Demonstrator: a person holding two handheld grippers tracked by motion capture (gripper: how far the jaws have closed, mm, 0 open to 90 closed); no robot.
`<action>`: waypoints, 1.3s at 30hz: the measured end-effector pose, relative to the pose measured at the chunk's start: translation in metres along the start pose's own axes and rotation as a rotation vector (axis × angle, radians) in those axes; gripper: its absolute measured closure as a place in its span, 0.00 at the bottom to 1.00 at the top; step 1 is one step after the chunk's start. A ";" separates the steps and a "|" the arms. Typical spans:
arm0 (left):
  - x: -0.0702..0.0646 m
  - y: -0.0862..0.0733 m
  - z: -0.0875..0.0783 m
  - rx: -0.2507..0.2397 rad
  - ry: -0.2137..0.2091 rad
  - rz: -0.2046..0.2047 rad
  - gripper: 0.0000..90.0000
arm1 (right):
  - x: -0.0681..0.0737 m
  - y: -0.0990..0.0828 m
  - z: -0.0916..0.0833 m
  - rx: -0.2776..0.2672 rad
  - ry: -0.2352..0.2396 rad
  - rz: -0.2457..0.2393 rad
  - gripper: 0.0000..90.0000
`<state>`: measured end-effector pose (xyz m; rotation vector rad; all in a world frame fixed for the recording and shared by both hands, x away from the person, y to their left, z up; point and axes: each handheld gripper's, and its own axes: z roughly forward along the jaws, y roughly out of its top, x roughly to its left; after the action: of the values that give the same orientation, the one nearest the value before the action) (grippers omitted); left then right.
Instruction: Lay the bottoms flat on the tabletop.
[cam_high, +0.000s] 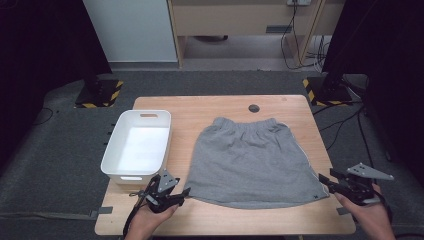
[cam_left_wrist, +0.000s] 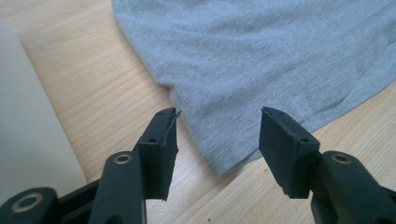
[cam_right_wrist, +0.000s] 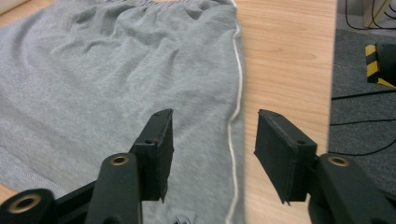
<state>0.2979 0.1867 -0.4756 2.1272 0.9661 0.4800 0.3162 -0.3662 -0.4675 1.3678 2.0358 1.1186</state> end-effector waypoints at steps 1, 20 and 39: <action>0.001 0.000 0.000 -0.002 0.001 -0.003 0.50 | 0.003 0.003 0.003 0.001 0.000 -0.005 0.49; 0.005 0.027 0.015 0.010 -0.046 -0.025 0.28 | 0.048 0.037 0.054 0.029 0.070 -0.069 0.27; 0.020 0.082 0.052 0.000 -0.128 -0.069 0.16 | 0.108 0.055 0.101 0.029 0.193 -0.115 0.15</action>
<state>0.3819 0.1410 -0.4475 2.0897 0.9626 0.3053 0.3754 -0.2205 -0.4720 1.1789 2.2431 1.2149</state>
